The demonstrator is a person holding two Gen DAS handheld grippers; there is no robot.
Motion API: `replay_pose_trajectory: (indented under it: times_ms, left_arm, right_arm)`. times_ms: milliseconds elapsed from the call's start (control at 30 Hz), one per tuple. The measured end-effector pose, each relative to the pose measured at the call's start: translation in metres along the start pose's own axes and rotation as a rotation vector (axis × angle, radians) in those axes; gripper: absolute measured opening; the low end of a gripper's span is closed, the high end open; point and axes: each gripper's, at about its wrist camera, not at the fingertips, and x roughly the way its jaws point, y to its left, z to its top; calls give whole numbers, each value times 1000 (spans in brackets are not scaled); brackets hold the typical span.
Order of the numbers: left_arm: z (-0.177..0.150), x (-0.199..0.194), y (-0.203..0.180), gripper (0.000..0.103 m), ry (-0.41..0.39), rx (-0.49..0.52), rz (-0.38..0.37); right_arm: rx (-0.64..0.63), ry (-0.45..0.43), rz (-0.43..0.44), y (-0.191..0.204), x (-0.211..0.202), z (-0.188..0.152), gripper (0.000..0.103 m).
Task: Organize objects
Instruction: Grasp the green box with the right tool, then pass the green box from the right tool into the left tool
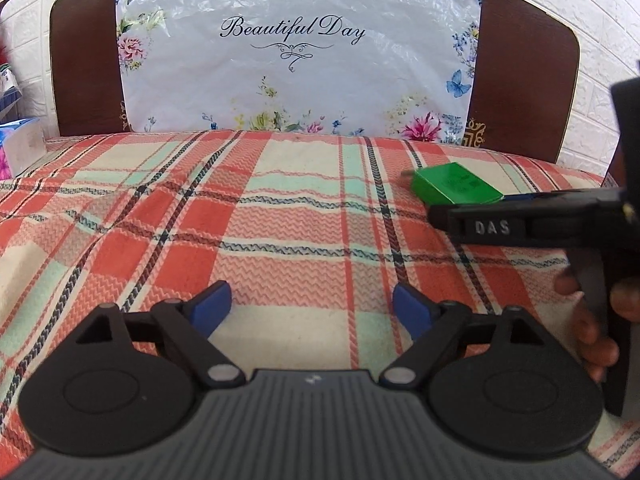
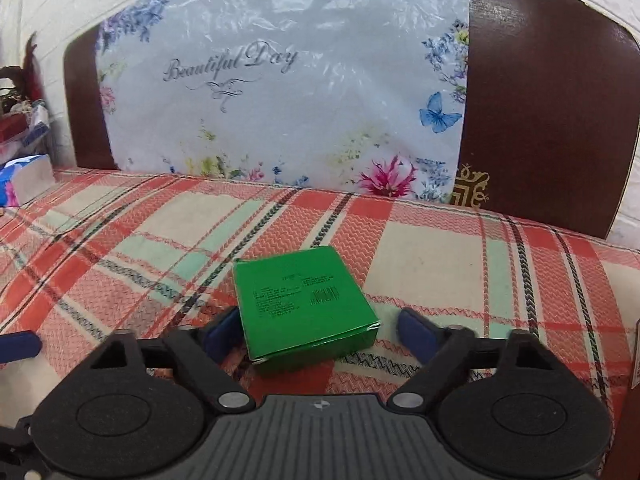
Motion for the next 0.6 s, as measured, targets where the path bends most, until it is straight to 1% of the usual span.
replay_pose_trajectory:
  times_ms: [33, 133, 233, 333, 433, 533, 567, 600]
  left_arm:
    - [0, 0, 0, 89, 0, 1, 1]
    - [0, 0, 0, 89, 1, 2, 3]
    - [0, 0, -1, 89, 2, 10, 10]
    - [0, 0, -4, 90, 4, 24, 21]
    - [1, 0, -5, 90, 10, 39, 34]
    - [4, -3, -9, 90, 39, 38, 65]
    - [5, -7, -10, 88, 57, 19, 75]
    - [5, -12, -12, 87, 78, -14, 61]
  right_arm:
    - [-17, -5, 4, 2, -5, -3, 59]
    - [-39, -10, -4, 4, -23, -16, 59]
    - [2, -5, 4, -1, -46, -34, 59]
    - [26, 6, 4, -3, -79, -56, 59]
    - [22, 14, 5, 1, -113, -81, 60]
    - [26, 18, -8, 3, -141, -101, 60]
    - [38, 19, -16, 4, -149, -106, 60]
    - [50, 18, -22, 3, -155, -110, 60]
